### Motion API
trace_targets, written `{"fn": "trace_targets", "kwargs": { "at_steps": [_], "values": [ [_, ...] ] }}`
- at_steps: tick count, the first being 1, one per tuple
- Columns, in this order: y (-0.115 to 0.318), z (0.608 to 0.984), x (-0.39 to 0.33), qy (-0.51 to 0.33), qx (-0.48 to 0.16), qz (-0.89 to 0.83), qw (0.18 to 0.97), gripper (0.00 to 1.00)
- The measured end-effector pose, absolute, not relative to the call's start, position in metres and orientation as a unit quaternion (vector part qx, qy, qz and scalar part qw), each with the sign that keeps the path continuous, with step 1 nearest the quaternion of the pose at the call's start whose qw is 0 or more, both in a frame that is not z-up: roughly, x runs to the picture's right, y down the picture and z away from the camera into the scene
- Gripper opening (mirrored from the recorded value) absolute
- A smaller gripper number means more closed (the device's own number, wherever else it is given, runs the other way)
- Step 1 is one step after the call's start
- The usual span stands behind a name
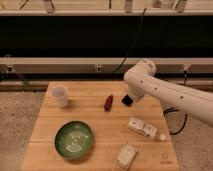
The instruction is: Drag the pepper across the table
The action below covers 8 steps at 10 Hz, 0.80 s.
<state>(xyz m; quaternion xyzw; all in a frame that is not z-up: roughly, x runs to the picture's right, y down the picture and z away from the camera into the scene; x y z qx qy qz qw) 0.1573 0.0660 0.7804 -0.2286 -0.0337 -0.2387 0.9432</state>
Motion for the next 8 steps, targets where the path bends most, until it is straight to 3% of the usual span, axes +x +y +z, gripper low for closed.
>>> {"fn": "trace_targets", "kwargs": {
  "at_steps": [8],
  "values": [
    [0.061,0.796,0.148,-0.059,-0.211,-0.298,0.929,0.8]
  ]
}}
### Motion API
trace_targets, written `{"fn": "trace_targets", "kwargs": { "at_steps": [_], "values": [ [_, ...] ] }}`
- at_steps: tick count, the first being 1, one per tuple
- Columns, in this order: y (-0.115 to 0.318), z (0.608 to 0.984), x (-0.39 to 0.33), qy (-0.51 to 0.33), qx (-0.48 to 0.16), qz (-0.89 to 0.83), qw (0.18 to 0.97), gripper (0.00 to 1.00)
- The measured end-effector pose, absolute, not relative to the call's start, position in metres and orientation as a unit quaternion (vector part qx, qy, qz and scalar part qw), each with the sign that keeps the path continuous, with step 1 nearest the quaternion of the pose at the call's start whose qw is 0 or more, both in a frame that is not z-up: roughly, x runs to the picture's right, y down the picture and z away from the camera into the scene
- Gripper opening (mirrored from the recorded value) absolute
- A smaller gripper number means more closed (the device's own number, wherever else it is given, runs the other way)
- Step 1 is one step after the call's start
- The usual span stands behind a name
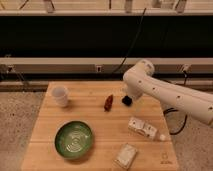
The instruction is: Drag the pepper across the table
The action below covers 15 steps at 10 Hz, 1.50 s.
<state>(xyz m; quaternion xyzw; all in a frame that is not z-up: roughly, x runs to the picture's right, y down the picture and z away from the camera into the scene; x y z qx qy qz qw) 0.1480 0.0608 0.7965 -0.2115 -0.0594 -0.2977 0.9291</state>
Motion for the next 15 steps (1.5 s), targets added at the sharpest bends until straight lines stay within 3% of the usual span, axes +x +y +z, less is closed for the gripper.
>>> {"fn": "trace_targets", "kwargs": {
  "at_steps": [15],
  "values": [
    [0.059,0.822,0.124,-0.108,-0.191,-0.434,0.874,0.8]
  ]
}}
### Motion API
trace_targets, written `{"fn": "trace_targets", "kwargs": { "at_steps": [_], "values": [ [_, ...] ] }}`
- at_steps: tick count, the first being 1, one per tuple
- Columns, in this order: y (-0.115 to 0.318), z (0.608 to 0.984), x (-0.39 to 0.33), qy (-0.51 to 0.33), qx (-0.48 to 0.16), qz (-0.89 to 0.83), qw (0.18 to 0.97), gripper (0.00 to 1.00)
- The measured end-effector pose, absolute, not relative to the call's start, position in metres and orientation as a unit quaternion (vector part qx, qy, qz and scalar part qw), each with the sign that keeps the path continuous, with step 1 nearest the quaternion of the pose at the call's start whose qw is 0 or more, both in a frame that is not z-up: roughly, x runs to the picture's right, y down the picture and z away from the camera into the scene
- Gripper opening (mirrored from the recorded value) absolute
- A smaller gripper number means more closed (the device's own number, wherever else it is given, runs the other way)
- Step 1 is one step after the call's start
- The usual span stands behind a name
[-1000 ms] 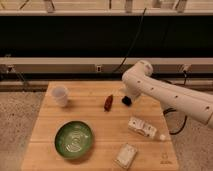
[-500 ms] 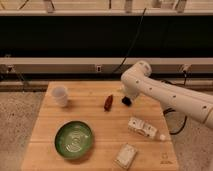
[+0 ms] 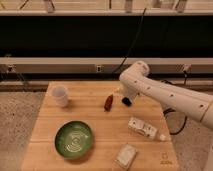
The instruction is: Drag the pepper across the table
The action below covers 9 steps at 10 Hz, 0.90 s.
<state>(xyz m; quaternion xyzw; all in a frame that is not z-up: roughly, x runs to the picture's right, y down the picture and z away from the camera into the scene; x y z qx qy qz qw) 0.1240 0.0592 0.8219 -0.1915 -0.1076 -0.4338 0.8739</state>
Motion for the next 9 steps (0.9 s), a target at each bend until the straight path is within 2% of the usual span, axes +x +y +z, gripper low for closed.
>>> {"fn": "trace_targets", "kwargs": {
  "at_steps": [9],
  "values": [
    [0.067,0.833,0.102,-0.126,-0.2,-0.504,0.831,0.8]
  ]
}}
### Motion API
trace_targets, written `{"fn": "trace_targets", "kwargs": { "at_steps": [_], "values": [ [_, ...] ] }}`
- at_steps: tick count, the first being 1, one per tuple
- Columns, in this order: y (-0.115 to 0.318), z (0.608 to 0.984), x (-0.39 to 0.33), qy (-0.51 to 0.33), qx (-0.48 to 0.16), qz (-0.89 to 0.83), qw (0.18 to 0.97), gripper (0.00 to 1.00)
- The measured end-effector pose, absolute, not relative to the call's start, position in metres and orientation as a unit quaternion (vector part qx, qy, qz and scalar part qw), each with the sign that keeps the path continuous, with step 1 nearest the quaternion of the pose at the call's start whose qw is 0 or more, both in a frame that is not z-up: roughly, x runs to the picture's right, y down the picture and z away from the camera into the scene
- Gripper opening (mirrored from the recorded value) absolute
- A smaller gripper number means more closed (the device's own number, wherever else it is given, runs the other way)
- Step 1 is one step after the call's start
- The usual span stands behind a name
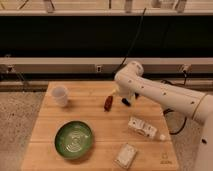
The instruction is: Drag the pepper across the table
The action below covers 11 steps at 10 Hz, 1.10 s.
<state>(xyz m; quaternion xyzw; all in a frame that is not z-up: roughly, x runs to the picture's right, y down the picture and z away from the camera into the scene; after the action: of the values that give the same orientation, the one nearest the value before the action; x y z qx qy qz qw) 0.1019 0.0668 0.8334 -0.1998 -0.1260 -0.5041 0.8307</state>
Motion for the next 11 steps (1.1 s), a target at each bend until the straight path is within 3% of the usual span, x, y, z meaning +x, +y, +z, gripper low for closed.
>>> {"fn": "trace_targets", "kwargs": {
  "at_steps": [11],
  "values": [
    [0.079,0.851,0.076,-0.149,-0.217,-0.574,0.776,0.8]
  ]
}}
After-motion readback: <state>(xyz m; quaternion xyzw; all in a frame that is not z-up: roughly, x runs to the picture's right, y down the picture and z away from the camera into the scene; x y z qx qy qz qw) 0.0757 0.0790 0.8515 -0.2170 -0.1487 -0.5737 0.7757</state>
